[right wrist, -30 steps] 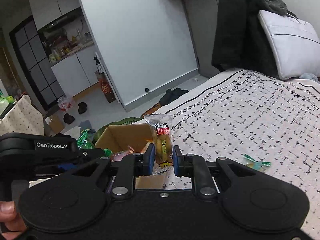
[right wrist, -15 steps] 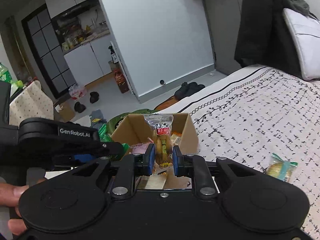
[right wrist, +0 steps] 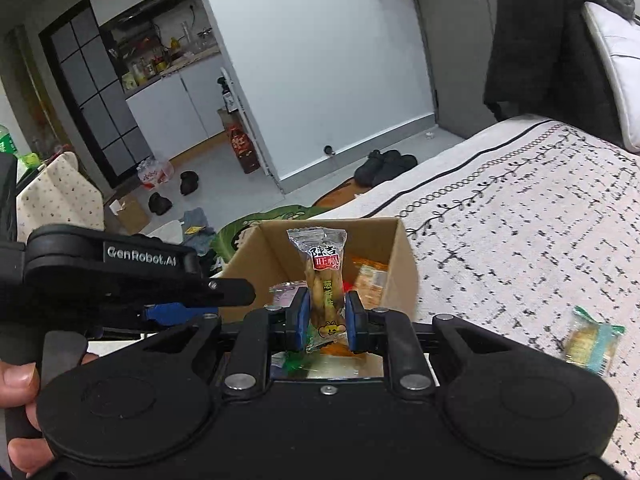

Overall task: Organize snacks
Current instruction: 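Carry green packet and yellow snack over the box and open both grippers, then move both grippers back to the blue packet and clear-wrapped cake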

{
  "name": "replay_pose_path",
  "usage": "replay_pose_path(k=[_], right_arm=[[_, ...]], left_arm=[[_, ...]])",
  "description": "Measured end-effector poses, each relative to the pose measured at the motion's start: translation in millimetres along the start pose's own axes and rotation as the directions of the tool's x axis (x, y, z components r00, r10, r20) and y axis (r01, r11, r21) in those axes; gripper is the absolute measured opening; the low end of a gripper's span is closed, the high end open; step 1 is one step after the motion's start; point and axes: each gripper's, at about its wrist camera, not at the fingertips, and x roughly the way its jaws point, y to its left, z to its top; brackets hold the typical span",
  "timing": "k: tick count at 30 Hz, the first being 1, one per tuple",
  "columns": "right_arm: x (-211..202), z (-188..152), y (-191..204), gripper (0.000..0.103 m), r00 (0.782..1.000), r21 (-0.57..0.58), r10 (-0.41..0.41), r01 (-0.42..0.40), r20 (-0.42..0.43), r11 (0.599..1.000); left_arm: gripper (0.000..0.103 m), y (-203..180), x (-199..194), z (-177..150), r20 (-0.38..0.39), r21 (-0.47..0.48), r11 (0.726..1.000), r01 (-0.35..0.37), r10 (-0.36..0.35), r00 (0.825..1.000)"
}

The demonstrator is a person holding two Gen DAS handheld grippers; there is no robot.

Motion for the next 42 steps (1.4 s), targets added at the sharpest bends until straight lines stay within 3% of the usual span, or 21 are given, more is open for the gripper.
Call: replay_pose_path(k=[3,7,16,18,26,30,36,42], right_arm=[[2,-2,4,0.023,1.0,-0.019,0.015,-0.016,-0.021,1.0],[-4,-6,3,0.024,1.0,-0.02,0.003,-0.004,-0.027,1.0],[-27,3,-13,0.034,0.998,0.028,-0.056,0.056,0.0,0.998],[-33,5,-20,0.043,0.997,0.041,-0.073,0.072,0.003,0.997],[-58,7,-46,0.057,0.994,0.076,-0.114,0.113,0.008,0.991],[-66,6,-58,0.066,0.992,0.097,-0.126,0.126,-0.004,0.987],[-79,3,-78,0.075,0.991,0.131,-0.133,0.134,-0.015,0.982],[-91,1,-93,0.076,0.989,0.138,-0.15,0.15,-0.01,0.979]], left_arm=[[0.04,1,-2,4,0.006,-0.003,1.0,-0.008,0.008,1.0],[0.058,2,-6,5,0.014,-0.012,0.999,-0.039,0.039,0.999],[0.077,-4,-18,-1,0.028,0.004,0.996,-0.094,0.094,0.995],[0.079,-9,-21,-3,0.034,0.016,0.995,-0.1,0.099,0.994],[0.085,-36,-29,-17,0.03,0.077,0.994,-0.075,0.073,0.997],[0.086,-49,-29,-27,0.019,0.106,0.989,-0.099,0.098,0.995],[0.087,-66,-34,-40,0.027,0.138,0.986,-0.096,0.093,0.995],[0.087,-88,-37,-53,0.027,0.166,0.982,-0.086,0.083,0.996]])
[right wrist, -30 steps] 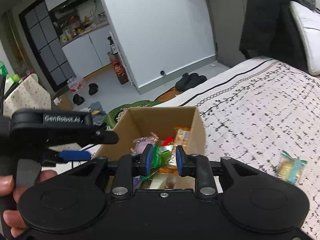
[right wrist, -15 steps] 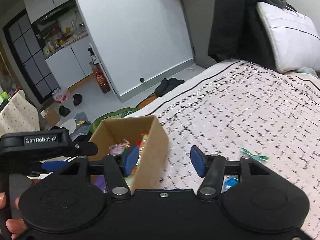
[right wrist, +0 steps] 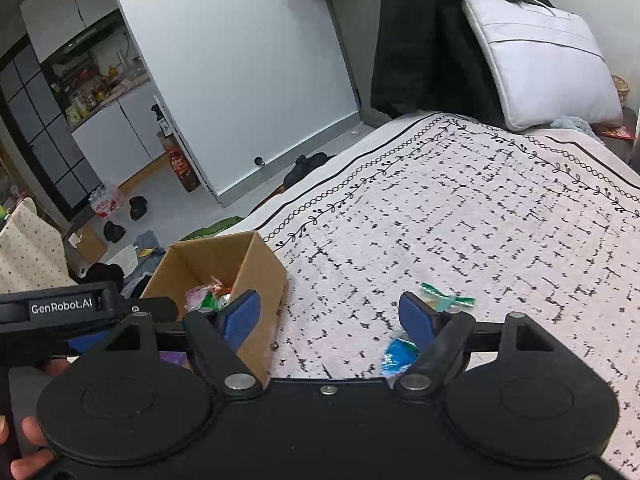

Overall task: Organize snacks
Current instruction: 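Move both grippers back to the blue packet and clear-wrapped cake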

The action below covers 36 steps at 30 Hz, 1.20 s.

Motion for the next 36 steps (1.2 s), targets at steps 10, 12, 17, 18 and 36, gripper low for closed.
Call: replay_pose_path(k=[10,12,17,18,36], right_arm=[[-17,-3,-45,0.085,1.0,0.048,0.002,-0.002,-0.004,0.999],[-17,-5,-54,0.085,1.0,0.061,-0.005,0.005,-0.004,0.998],[-21,-4,-70,0.085,1.0,0.096,0.006,-0.008,0.019,0.995],[-23,-5,-73,0.085,1.0,0.105,0.01,-0.013,0.023,0.994],[-1,-22,-118,0.084,0.999,0.253,0.005,0.005,-0.037,0.967]], left_arm=[[0.087,-32,-3,-19,-0.003,0.022,1.0,0.017,-0.017,1.0],[0.087,-37,-2,-24,-0.004,0.02,1.0,0.02,-0.02,1.0],[0.087,-46,2,-34,-0.009,0.003,1.0,0.009,-0.009,1.0],[0.087,-47,3,-36,-0.011,0.001,1.0,0.013,-0.013,1.0],[0.083,-88,52,-71,-0.071,-0.03,0.996,0.086,-0.088,0.994]])
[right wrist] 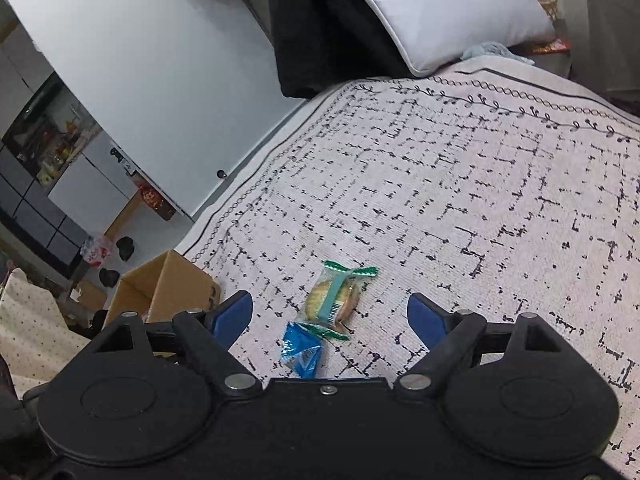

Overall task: Organize snacks
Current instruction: 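Move both grippers back to the blue packet and clear-wrapped cake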

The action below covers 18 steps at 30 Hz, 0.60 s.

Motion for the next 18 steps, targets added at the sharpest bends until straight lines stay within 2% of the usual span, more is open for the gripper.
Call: replay_pose_path(k=[6,13,18], right_arm=[[7,2,-11,0.083,1.0,0.035,-0.006,0.006,-0.011,0.999],[18,5,-17,0.083,1.0,0.055,-0.013,0.015,-0.027,0.998],[30,6,-17,0.083,0.999,0.063,-0.023,0.026,-0.044,0.998]], left_arm=[[0.074,-2,28,-1,-0.036,-0.034,0.999,0.013,-0.015,0.999],[0.072,-9,58,-8,-0.079,-0.049,0.998,0.024,-0.028,0.997],[0.062,-14,76,-13,-0.117,-0.055,0.998,0.032,-0.038,0.992]])
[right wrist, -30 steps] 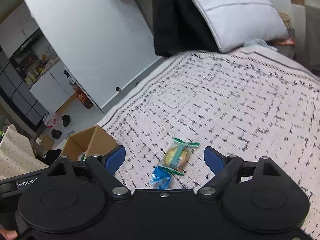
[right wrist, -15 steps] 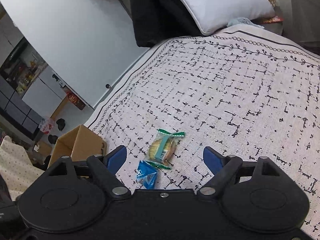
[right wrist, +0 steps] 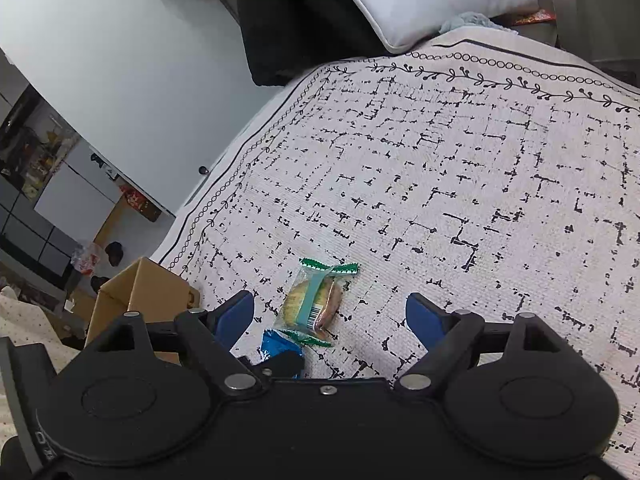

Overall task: Organize snacks
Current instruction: 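Move both grippers back to the blue packet and clear-wrapped cake, then grasp blue packet with left gripper while right gripper grasps clear-wrapped cake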

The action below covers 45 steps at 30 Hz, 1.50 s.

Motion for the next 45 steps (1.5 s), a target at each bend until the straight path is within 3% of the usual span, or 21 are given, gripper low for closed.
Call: replay_pose_path(k=[3,7,9,20,37,41,43,45], right_arm=[[7,0,3,0.083,1.0,-0.006,-0.005,0.005,-0.013,1.0],[17,-1,11,0.083,0.999,-0.024,-0.012,0.011,-0.035,1.0],[22,-2,16,0.083,0.999,-0.032,-0.012,0.011,-0.044,0.999],[49,-7,39,0.082,0.996,-0.077,-0.048,0.042,-0.078,0.996],[82,-13,44,0.078,0.988,-0.102,-0.127,0.118,-0.088,0.988],[94,-18,50,0.074,0.986,-0.134,-0.133,0.118,-0.103,0.984],[99,-21,55,0.067,0.986,-0.179,-0.132,0.111,-0.105,0.977],[101,-22,58,0.054,0.985,-0.198,-0.139,0.116,-0.107,0.973]], left_arm=[[0.051,0,10,1,-0.027,-0.006,1.0,0.009,-0.01,1.0],[0.025,7,21,2,-0.075,-0.031,0.999,0.036,-0.038,0.996],[0.023,11,21,4,-0.074,-0.036,0.998,0.051,-0.054,0.996],[0.021,31,-3,30,0.0,-0.021,1.0,0.001,-0.001,1.0],[0.021,48,-14,57,0.047,-0.035,0.999,0.016,-0.015,0.999],[0.021,47,-15,63,0.06,-0.041,0.999,0.017,-0.014,0.998],[0.021,47,-16,65,0.066,-0.042,0.999,0.013,-0.01,0.998],[0.021,47,-15,68,0.066,-0.042,0.999,0.008,-0.005,0.998]])
